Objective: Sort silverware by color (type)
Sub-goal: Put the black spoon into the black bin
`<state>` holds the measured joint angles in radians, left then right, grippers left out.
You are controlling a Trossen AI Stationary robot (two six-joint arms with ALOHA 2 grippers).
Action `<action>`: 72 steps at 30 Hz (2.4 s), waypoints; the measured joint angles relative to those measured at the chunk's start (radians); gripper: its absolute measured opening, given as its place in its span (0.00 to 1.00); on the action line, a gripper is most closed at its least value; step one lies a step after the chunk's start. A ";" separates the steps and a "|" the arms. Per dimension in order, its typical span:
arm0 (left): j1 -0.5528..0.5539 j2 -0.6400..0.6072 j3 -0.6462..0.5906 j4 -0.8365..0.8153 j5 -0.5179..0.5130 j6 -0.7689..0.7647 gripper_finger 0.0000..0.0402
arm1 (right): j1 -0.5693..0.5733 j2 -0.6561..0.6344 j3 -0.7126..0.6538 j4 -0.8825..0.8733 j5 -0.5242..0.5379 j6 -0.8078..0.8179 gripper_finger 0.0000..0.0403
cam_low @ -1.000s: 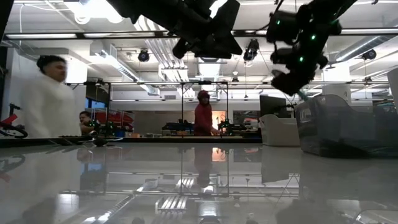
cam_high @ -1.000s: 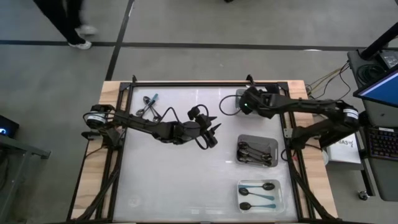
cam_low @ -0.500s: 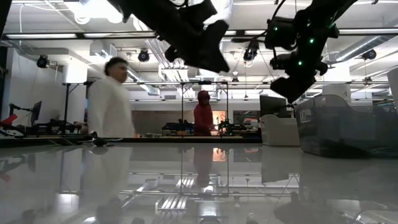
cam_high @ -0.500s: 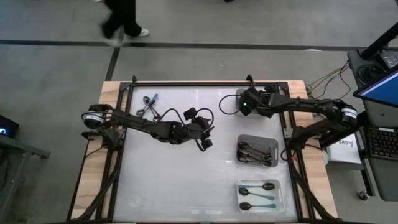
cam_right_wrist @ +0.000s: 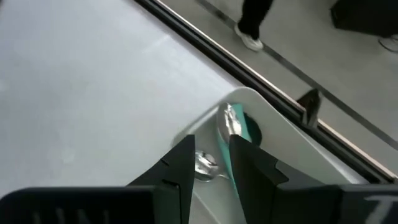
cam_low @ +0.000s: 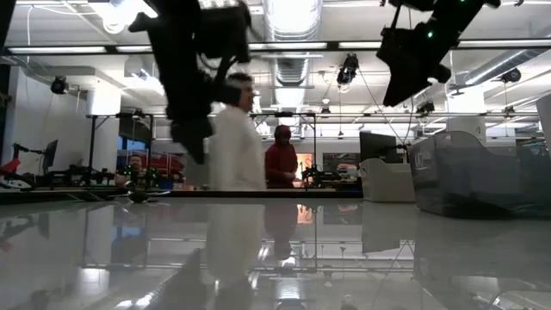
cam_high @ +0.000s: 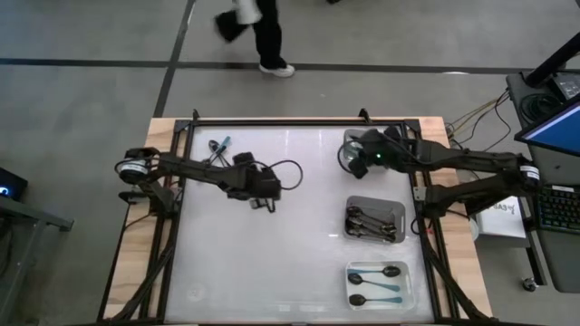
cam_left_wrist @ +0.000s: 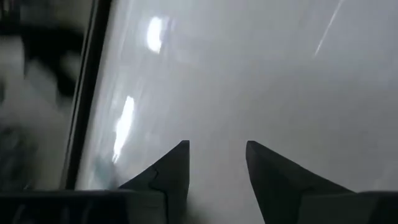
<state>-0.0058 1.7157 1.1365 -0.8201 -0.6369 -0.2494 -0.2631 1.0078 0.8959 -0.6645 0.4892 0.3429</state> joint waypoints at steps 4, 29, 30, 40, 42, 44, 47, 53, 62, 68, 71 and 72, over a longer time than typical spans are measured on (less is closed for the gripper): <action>0.065 -0.017 -0.040 -0.131 0.015 -0.022 0.33 | 0.030 -0.022 0.000 0.000 0.006 -0.014 0.23; 0.733 -0.185 -0.278 0.070 0.280 0.099 0.28 | 0.031 0.167 -0.002 0.030 0.010 -0.117 0.23; 0.735 -0.184 -0.278 0.071 0.281 0.109 0.28 | 0.031 0.176 -0.002 0.030 0.010 -0.117 0.23; 0.736 -0.160 -0.322 0.063 0.282 0.158 0.28 | 0.031 0.205 -0.002 0.077 0.010 -0.119 0.23; 0.738 -0.156 -0.342 0.073 0.282 0.159 0.28 | 0.031 0.203 -0.002 0.075 0.010 -0.119 0.23; 0.742 -0.156 -0.369 0.088 0.282 0.159 0.28 | 0.031 0.202 -0.002 0.077 0.011 -0.118 0.23; 0.748 -0.161 -0.396 0.127 0.280 0.161 0.28 | 0.031 0.203 -0.002 0.079 0.011 -0.118 0.23; 0.750 -0.159 -0.399 0.150 0.287 0.160 0.20 | 0.031 0.203 -0.002 0.081 0.010 -0.116 0.23; 0.751 -0.155 -0.381 0.160 0.344 0.126 0.02 | 0.031 0.204 -0.002 0.086 0.010 -0.107 0.23; 0.744 -0.159 -0.378 0.156 0.355 0.096 0.01 | 0.031 0.204 -0.002 0.086 0.010 -0.108 0.23; 0.737 -0.165 -0.369 0.139 0.415 0.083 0.00 | 0.031 0.204 -0.002 0.086 0.010 -0.108 0.23; 0.731 -0.169 -0.366 0.138 0.442 0.082 0.00 | 0.032 0.204 -0.002 0.086 0.010 -0.108 0.23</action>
<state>0.7256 1.5470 0.7702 -0.6821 -0.1953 -0.1678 -0.2316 1.2114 0.8936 -0.5781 0.4995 0.2352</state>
